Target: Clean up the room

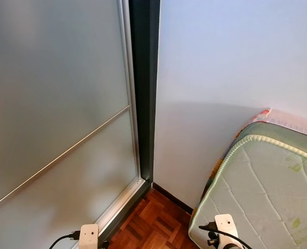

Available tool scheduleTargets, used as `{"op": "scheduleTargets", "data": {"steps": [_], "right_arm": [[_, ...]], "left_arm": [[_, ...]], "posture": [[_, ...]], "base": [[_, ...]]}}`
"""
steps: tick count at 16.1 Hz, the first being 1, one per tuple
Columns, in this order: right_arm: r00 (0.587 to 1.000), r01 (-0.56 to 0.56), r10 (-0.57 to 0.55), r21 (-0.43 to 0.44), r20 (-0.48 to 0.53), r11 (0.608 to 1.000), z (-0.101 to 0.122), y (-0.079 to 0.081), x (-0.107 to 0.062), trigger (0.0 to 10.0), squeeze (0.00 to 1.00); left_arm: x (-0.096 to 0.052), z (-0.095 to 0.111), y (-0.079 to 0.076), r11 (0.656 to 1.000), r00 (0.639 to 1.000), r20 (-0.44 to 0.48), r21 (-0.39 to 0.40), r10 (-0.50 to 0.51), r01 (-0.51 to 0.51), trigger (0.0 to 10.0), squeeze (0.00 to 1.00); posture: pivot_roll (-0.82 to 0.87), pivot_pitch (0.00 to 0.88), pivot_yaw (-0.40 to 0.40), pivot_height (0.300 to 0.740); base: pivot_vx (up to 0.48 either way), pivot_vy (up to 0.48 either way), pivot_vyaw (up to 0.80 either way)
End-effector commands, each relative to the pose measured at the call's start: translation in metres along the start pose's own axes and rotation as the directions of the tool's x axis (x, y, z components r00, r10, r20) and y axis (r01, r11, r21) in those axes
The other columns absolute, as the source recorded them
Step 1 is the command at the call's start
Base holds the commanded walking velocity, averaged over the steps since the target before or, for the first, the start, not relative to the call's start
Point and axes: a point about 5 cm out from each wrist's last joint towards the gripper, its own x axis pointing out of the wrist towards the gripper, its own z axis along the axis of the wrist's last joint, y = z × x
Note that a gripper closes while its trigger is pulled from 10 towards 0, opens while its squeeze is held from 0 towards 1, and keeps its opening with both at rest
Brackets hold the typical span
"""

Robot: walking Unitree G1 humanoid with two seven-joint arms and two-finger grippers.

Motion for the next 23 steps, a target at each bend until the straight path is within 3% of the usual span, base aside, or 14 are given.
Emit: {"op": "scheduleTargets", "data": {"steps": [1, 3, 6, 7, 8, 10, 14, 18, 23], "right_arm": [[0.999, -0.011, 0.026, 0.458, -0.025, 0.889, 0.007, -0.021, 0.002, 10.0, 0.00], [1.000, -0.009, 0.005, 0.375, 0.012, 0.927, 0.011, -0.019, 0.002, 10.0, 0.00], [1.000, -0.002, 0.003, 0.367, -0.003, 0.930, 0.010, -0.023, 0.002, 10.0, 0.00], [1.000, -0.001, 0.000, 0.369, 0.005, 0.930, 0.013, -0.027, 0.002, 10.0, 0.00], [1.000, -0.007, 0.007, 0.362, 0.000, 0.932, 0.015, -0.028, 0.002, 10.0, 0.00], [1.000, -0.028, 0.029, 0.334, 0.003, 0.942, 0.018, -0.026, 0.003, 10.0, 0.00], [1.000, -0.019, 0.012, 0.321, 0.023, 0.947, 0.034, -0.026, 0.006, 10.0, 0.00], [1.000, -0.007, 0.007, 0.318, -0.002, 0.948, 0.027, -0.025, 0.005, 10.0, 0.00], [0.999, -0.004, 0.016, 0.308, -0.037, 0.951, 0.019, -0.024, 0.004, 10.0, 0.00]], "left_arm": [[0.009, 0.022, 0.023, 0.986, 0.993, -0.051, -0.132, -0.109, 0.101, 10.0, 0.00], [0.006, 0.012, 0.029, 0.993, 0.991, -0.092, -0.077, -0.094, 0.087, 10.0, 0.00], [0.003, 0.003, 0.035, 0.998, 0.989, -0.137, -0.042, -0.053, 0.048, 10.0, 0.00], [0.003, 0.005, 0.036, 0.998, 0.991, -0.122, -0.048, -0.052, 0.046, 10.0, 0.00], [0.003, 0.007, 0.041, 0.992, 0.995, -0.101, -0.123, -0.021, 0.008, 10.0, 0.00], [0.002, 0.004, 0.043, 0.987, 0.994, -0.109, -0.161, -0.003, -0.014, 10.0, 0.00], [-0.001, -0.007, 0.043, 0.995, 0.988, -0.152, -0.097, -0.011, -0.003, 10.0, 0.00], [0.001, 0.002, 0.048, 0.999, 0.991, -0.133, -0.050, -0.011, 0.004, 10.0, 0.00], [0.001, 0.000, 0.047, 0.999, 0.990, -0.138, -0.045, -0.015, 0.009, 10.0, 0.00]], "posture": [[0.05, 0.000, 0.075, 0.740], [0.01, 0.000, 0.098, 0.740], [0.03, 0.000, 0.093, 0.740], [0.06, 0.000, 0.071, 0.740], [0.07, 0.000, 0.057, 0.740], [0.07, 0.000, 0.061, 0.740], [0.05, 0.000, 0.073, 0.740], [0.05, 0.000, 0.076, 0.740], [0.05, 0.000, 0.066, 0.740]], "base": [[0.000, 0.000, 0.00], [0.000, 0.000, 0.00], [0.000, 0.000, 0.00], [0.000, 0.000, 0.00], [0.000, 0.000, 0.00], [0.000, 0.000, 0.00], [0.000, 0.000, 0.00], [0.000, 0.000, 0.00], [0.000, 0.000, 0.00]]}}
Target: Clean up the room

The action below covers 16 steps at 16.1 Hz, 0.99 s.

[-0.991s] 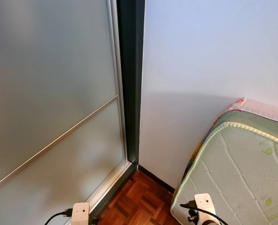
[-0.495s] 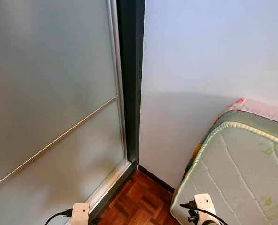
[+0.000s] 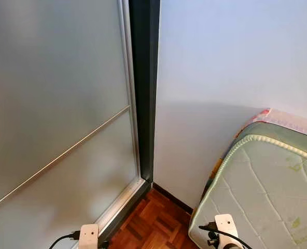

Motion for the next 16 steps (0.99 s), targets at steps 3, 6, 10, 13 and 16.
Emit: {"op": "scheduleTargets", "data": {"steps": [3, 6, 10, 13, 16], "right_arm": [[0.999, -0.004, 0.017, 0.308, -0.037, 0.951, 0.0186, -0.0244, 0.0040, 10.0, 0.00], [0.999, -0.004, 0.017, 0.308, -0.037, 0.951, 0.0186, -0.0244, 0.0040, 10.0, 0.00], [0.999, -0.004, 0.017, 0.308, -0.037, 0.951, 0.0186, -0.0244, 0.0040, 10.0, 0.00], [0.999, -0.004, 0.017, 0.308, -0.037, 0.951, 0.0186, -0.0244, 0.0040, 10.0, 0.00], [1.000, -0.023, 0.028, 0.337, -0.010, 0.941, 0.0162, -0.0227, 0.0032, 10.0, 0.00]], "left_arm": [[0.0009, 0.0004, 0.0469, 0.999, 0.990, -0.138, -0.045, -0.015, 0.009, 10.0, 0.00], [0.0009, 0.0004, 0.0469, 0.999, 0.990, -0.138, -0.045, -0.015, 0.009, 10.0, 0.00], [0.0009, 0.0004, 0.0469, 0.999, 0.990, -0.138, -0.045, -0.015, 0.009, 10.0, 0.00], [0.0009, 0.0004, 0.0469, 0.999, 0.990, -0.138, -0.045, -0.015, 0.009, 10.0, 0.00], [0.0030, 0.0053, 0.0421, 0.998, 0.993, -0.121, -0.059, -0.012, 0.004, 10.0, 0.00]], "posture": [[0.05, 0.000, 0.066, 0.740], [0.05, 0.000, 0.066, 0.740], [0.05, 0.000, 0.066, 0.740], [0.05, 0.000, 0.066, 0.740], [0.06, 0.000, 0.059, 0.740]], "base": [[0.000, 0.000, 0.00], [0.000, 0.000, 0.00], [0.000, 0.000, 0.00], [0.000, 0.000, 0.00], [0.000, 0.000, 0.00]]}}
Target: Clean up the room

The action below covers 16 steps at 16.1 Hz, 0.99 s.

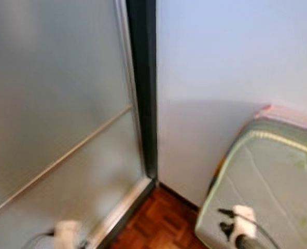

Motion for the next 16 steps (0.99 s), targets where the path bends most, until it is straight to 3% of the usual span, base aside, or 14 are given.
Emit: {"op": "scheduleTargets", "data": {"steps": [1, 11, 16], "right_arm": [[0.999, -0.031, 0.031, 0.026, -0.020, 0.999, -0.0065, 0.0102, 0.0008, 10.0, 0.00], [0.999, -0.026, 0.026, 0.031, -0.026, 0.999, -0.0036, 0.0055, 0.0006, 10.0, 0.00], [0.998, -0.034, 0.033, -0.012, -0.044, 0.999, -0.0023, 0.0023, 0.0003, 10.0, 0.00]], "left_arm": [[-0.0001, -0.0124, -0.0169, 0.999, 0.998, -0.052, -0.024, -0.044, 0.042, 10.0, 0.00], [0.0004, -0.0117, -0.0211, 0.997, 0.997, -0.050, -0.057, -0.057, 0.054, 10.0, 0.00], [0.0007, -0.0117, -0.0246, 0.996, 0.997, -0.047, -0.075, -0.055, 0.051, 10.0, 0.00]], "posture": [[0.06, 0.000, 0.061, 0.740], [0.05, 0.000, 0.028, 0.740], [0.04, 0.000, 0.001, 0.740]], "base": [[0.000, 0.000, 0.00], [0.000, 0.000, 0.00], [0.000, 0.000, -0.79]]}}
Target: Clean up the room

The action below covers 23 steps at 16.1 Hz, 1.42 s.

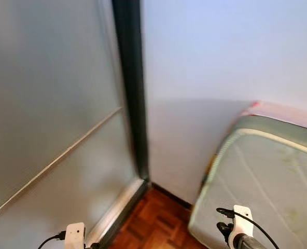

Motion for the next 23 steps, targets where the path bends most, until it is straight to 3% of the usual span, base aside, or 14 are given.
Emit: {"op": "scheduleTargets", "data": {"steps": [1, 23], "right_arm": [[1.000, 0.001, -0.001, -0.013, -0.016, 1.000, -0.0016, -0.0018, -0.0004, 10.0, 0.00], [0.999, -0.006, 0.005, -0.009, -0.041, 1.000, -0.0053, 0.0031, 0.0003, 10.0, 0.00]], "left_arm": [[0.0001, -0.0015, -0.0005, 1.000, 1.000, -0.010, -0.017, 0.004, -0.004, 10.0, 0.00], [-0.0008, -0.0001, 0.0062, 1.000, 1.000, -0.009, 0.024, 0.009, -0.009, 10.0, 0.00]], "posture": [[0.04, 0.000, -0.001, 0.740], [0.05, 0.000, 0.035, 0.740]], "base": [[0.000, 0.000, -0.80], [0.000, 0.000, -0.79]]}}
